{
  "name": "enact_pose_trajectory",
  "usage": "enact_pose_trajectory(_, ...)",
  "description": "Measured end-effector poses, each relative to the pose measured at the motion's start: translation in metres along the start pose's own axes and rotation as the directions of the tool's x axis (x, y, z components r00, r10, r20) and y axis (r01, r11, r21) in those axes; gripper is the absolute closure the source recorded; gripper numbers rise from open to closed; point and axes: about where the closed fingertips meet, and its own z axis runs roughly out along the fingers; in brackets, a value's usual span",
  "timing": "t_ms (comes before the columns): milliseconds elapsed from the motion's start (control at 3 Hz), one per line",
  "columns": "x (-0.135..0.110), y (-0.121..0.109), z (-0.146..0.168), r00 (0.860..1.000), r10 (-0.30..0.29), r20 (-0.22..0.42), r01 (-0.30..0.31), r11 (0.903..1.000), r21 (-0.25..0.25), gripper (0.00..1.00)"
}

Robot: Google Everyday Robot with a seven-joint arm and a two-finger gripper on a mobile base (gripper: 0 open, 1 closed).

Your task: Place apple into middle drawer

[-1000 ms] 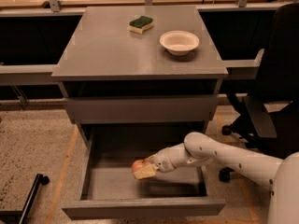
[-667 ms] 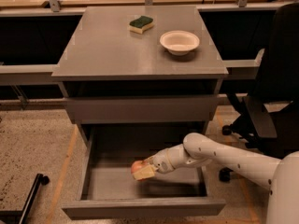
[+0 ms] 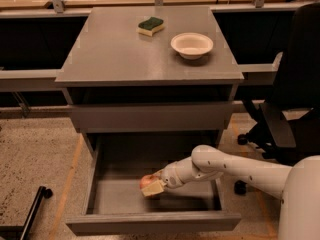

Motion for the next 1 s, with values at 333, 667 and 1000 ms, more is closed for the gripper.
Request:
enact_pose_trajectory(333, 0.010, -0.010, 0.007, 1.000, -0.029, -0.006, 0.029, 0.9991, 0.030, 1.00)
enact_pose_trajectory(667, 0.017, -0.025, 0.010, 0.999, -0.041, 0.017, 0.040, 0.9978, 0.053, 0.75)
enact_pose_trajectory(1000, 0.020, -0.033, 0.011, 0.997, -0.058, 0.044, 0.056, 0.9971, 0.051, 0.52)
